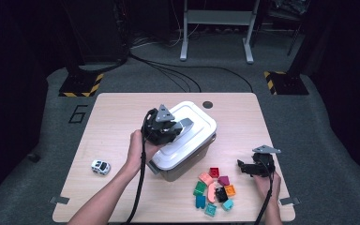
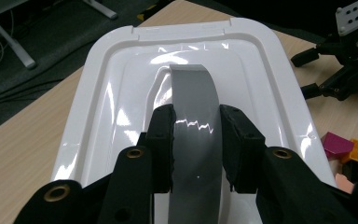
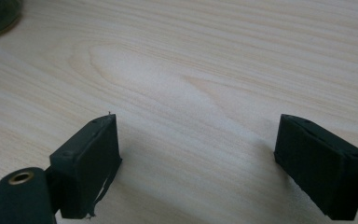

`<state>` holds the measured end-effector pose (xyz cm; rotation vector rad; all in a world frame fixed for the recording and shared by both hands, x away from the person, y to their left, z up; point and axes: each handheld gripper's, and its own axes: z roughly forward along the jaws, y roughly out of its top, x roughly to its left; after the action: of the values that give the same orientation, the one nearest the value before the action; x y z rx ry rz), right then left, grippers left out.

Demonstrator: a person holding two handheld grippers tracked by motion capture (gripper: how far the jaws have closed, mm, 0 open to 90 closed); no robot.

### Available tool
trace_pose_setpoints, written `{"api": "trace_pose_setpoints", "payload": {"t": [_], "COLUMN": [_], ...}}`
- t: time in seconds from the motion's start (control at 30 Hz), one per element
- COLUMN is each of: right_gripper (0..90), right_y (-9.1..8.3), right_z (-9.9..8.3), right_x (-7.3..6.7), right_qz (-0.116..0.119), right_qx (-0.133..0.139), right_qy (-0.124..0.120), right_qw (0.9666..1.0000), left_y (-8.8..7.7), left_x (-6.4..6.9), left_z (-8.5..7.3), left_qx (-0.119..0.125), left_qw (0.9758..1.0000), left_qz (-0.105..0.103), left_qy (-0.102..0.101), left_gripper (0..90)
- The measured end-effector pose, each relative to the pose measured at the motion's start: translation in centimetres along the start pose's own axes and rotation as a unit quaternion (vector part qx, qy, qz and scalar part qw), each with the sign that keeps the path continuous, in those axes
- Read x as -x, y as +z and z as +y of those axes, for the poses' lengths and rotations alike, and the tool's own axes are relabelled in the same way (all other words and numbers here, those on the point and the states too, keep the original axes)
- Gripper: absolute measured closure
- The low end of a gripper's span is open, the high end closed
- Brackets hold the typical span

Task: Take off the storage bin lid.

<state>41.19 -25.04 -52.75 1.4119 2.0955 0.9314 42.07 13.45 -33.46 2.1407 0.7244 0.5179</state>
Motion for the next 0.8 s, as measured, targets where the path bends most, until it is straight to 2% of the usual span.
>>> {"api": "trace_pose_setpoints", "payload": {"t": [0.17,0.23,0.4,0.53,0.57,0.63,0.8], "right_gripper": [12.3,12.2,12.0,12.0,12.0,12.0,12.0], "right_y": [0.0,0.0,0.0,0.0,0.0,0.0,0.0], "right_z": [0.0,0.0,0.0,0.0,0.0,0.0,0.0], "right_x": [0.0,0.0,0.0,0.0,0.0,0.0,0.0], "right_qz": [0.001,0.001,0.002,0.002,0.003,0.002,0.002], "right_qx": [-0.001,0.000,-0.001,-0.001,-0.002,-0.001,-0.001], "right_qy": [0.000,0.000,-0.001,-0.001,-0.001,-0.001,-0.001], "right_qw": [1.0000,1.0000,1.0000,1.0000,1.0000,1.0000,1.0000], "left_y": [-0.8,-1.0,-1.6,-2.1,-2.2,-2.3,-2.8], "left_x": [-1.0,-1.4,-2.4,-3.3,-3.6,-4.0,-5.1], "left_z": [0.5,0.6,1.0,1.2,1.2,1.2,1.2], "left_qx": [0.003,0.007,0.010,0.010,0.007,0.005,0.004], "left_qw": [0.9999,0.9999,0.9996,0.9993,0.9993,0.9991,0.9984], "left_qz": [0.009,0.012,0.024,0.033,0.037,0.041,0.054], "left_qy": [0.003,-0.004,-0.008,-0.014,-0.007,-0.013,-0.013], "left_gripper": [66.6,66.6,66.6,66.6,66.6,66.6,66.6]}}
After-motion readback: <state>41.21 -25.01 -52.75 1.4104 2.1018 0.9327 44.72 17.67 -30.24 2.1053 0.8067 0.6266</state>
